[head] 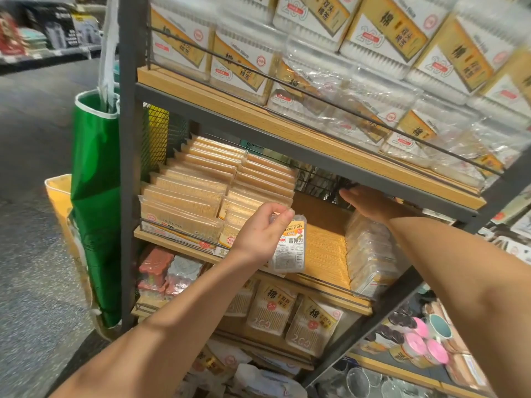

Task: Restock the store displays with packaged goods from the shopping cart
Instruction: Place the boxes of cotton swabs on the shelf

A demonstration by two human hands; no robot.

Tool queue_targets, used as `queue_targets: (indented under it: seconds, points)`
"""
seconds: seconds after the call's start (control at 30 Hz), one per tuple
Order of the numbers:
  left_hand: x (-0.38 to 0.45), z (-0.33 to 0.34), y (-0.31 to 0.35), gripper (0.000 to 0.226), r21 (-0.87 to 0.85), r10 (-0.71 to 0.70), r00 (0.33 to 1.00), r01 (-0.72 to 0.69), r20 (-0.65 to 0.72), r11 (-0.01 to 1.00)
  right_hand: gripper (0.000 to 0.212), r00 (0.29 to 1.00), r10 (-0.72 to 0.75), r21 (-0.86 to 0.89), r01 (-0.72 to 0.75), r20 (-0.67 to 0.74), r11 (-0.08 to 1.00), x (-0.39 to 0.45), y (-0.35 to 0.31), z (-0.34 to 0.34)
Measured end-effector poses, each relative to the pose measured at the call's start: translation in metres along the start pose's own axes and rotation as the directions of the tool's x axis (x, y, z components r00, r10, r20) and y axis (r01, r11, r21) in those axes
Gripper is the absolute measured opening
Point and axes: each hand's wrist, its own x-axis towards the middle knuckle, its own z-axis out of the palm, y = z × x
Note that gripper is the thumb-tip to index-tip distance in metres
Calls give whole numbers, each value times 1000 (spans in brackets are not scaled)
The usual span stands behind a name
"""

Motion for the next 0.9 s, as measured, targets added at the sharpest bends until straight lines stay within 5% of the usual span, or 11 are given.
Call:
queue_targets:
  seconds: [0.1, 0.2, 0.37, 0.53, 0.7, 0.8, 0.9]
  points:
    - [1, -1, 3, 29, -68, -34, 999, 34, -6, 997, 61, 979, -203, 129, 202, -6, 971, -21, -32, -2]
    - [5, -3, 6, 45, -143, -51, 998, 45, -35, 989, 53, 907, -359, 252, 302, 220, 919, -59, -64, 1]
    - [10, -1, 7, 52, -162, -69, 997, 61, -43, 985, 70, 832, -541, 336, 478, 123, 812, -89, -76, 20]
    - [8, 11, 8, 68, -112, -38, 998, 32, -49, 993, 56, 867, -498, 288, 479, -8, 830, -97, -72, 33]
    - [5, 12, 18, 61, -174, -91, 996, 87, -17, 981, 49, 920, -386, 335, 345, 62, 877, -83, -46, 24]
    - [6, 7, 22, 60, -169, -101, 995, 102, 14, 980, 69, 987, -158, 304, 146, 14, 941, -65, -27, 11]
    - [8, 8, 21, 59, -134, -101, 994, 106, 47, 985, 88, 990, -118, 379, 139, -79, 915, -51, -17, 1]
